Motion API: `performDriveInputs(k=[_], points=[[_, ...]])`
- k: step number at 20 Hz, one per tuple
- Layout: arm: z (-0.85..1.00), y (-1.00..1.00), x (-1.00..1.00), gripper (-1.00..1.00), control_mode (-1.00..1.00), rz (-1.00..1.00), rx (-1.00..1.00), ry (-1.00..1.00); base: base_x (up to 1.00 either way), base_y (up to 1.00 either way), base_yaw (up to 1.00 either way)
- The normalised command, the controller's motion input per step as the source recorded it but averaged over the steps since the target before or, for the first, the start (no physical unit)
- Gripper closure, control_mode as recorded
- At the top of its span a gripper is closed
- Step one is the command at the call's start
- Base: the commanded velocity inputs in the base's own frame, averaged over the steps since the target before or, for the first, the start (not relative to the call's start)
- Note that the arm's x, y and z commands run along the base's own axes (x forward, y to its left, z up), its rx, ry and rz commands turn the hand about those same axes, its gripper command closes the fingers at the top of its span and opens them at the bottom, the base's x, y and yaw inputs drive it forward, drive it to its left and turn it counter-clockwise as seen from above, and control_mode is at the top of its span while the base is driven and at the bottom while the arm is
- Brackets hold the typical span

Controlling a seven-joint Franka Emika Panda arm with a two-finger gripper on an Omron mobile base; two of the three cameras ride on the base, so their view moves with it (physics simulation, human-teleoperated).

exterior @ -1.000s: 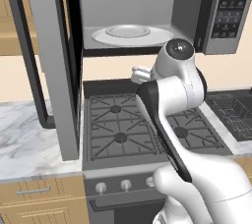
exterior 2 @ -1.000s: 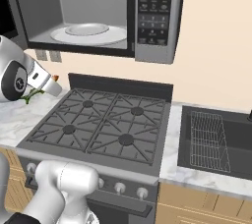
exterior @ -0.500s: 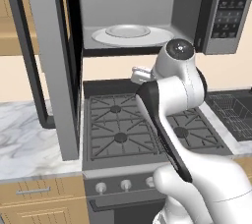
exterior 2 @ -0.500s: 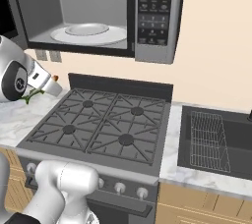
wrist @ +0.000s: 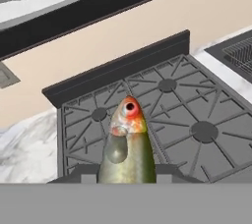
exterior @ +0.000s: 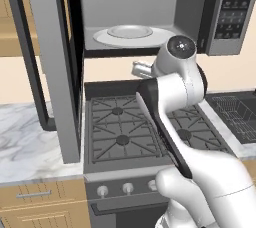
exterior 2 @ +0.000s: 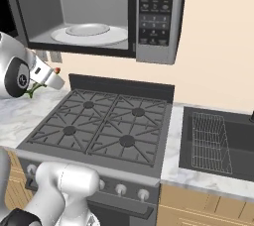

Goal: Transport the fish from the fridge to the microwave and turn on the microwave.

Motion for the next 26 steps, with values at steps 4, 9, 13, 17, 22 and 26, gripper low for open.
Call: performDriveInputs(k=[4,9,13,17,22,26], points=[[0.10,0.00,0.37,1.00,-1.00,0.00,-0.02,-0.17,0.00,0.00,0.00],[0.21,-0.05,0.25,1.00,-1.00,0.00,-0.02,-0.11,0.00,0.00,0.00],[0.29,-0.04,0.09,1.00,-1.00,0.00,-0.04,-0.05,0.00,0.00,0.00],[0.24,-0.04,0.05,1.00,-1.00,0.00,-0.06,-0.05,0.00,0.00,0.00],[0.33,-0.09,0.18,1.00,-1.00,0.00,-0.02,-0.04,0.00,0.00,0.00],[0.42,-0.17,0.34,1.00,-1.00,0.00,0.00,-0.01,0.00,0.00,0.00]])
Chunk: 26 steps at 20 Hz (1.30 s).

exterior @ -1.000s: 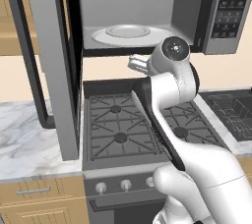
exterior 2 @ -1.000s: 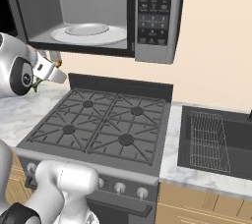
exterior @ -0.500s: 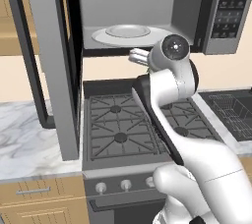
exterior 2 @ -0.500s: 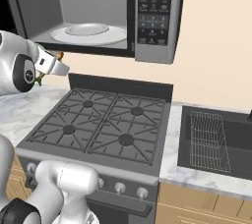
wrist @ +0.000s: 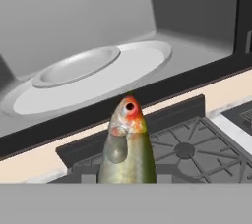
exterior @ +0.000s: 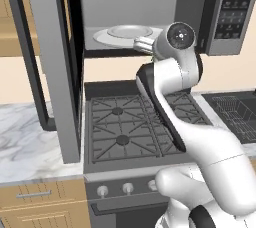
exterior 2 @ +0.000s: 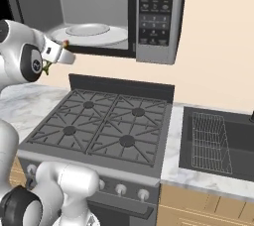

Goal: Transport the fish from the fridge to the microwave and turn on the microwave.

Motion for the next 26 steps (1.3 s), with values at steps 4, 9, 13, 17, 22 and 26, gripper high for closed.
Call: performDriveInputs(k=[4,9,13,17,22,26], points=[[0.42,-0.13,0.37,1.00,-1.00,0.00,0.00,0.00,0.00,0.00,0.00],[0.36,-0.07,0.37,1.00,-1.00,0.00,0.00,0.00,0.00,0.00,0.00],[0.17,-0.02,0.40,1.00,-1.00,0.00,0.00,0.00,0.00,0.00,0.00],[0.00,0.00,0.50,1.00,-1.00,0.00,0.00,0.00,0.00,0.00,0.00],[0.00,0.00,0.61,1.00,-1.00,0.00,0.00,0.00,0.00,0.00,0.00],[0.00,0.00,0.58,1.00,-1.00,0.00,0.00,0.03,0.00,0.00,0.00]])
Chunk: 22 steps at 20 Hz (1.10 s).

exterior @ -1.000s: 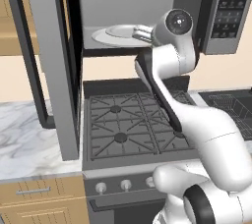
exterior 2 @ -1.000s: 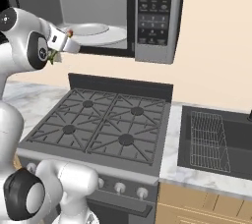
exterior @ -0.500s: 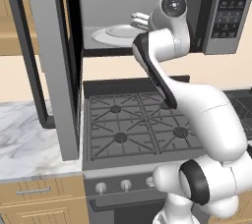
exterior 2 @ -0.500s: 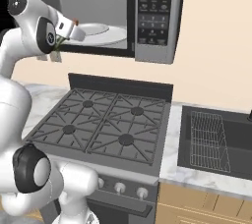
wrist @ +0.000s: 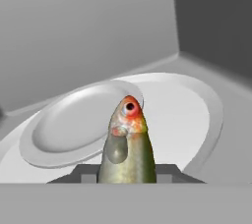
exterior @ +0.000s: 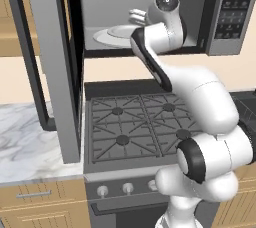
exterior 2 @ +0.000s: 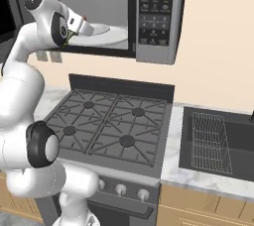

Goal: Transport the fish from the fridge to the microwave and turn on the microwave.

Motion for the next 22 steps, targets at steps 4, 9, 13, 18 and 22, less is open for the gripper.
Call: performDriveInputs(k=[4,9,13,18,22], points=[[0.00,0.00,0.54,1.00,-1.00,0.00,0.00,0.11,0.00,0.00,0.00],[0.00,0.00,0.48,1.00,-1.00,0.00,0.00,0.11,0.00,0.00,0.00],[0.00,0.00,0.42,1.00,-1.00,0.00,0.00,0.08,0.00,0.00,0.00],[0.00,0.02,0.38,1.00,-1.00,0.00,0.00,0.01,0.00,0.00,0.00],[0.00,0.06,0.28,1.00,-1.00,0.00,0.00,0.00,0.00,0.00,0.00]])
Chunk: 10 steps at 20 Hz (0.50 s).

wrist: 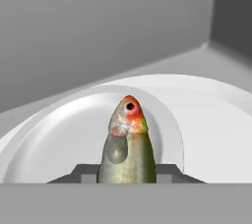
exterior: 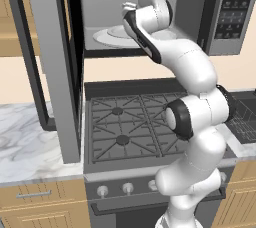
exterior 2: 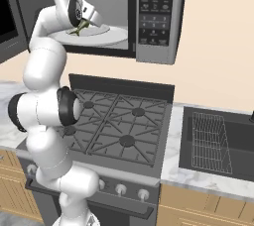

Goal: Transport the fish from the fridge to the microwave and turn on the microwave.

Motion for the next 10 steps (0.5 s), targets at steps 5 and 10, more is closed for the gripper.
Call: performDriveInputs(k=[5,10], points=[[0.00,0.05,0.28,1.00,-1.00,0.00,0.00,0.00,0.00,0.00,0.00],[0.00,0.07,0.19,1.00,-1.00,0.00,0.00,0.00,0.00,0.00,0.00]])
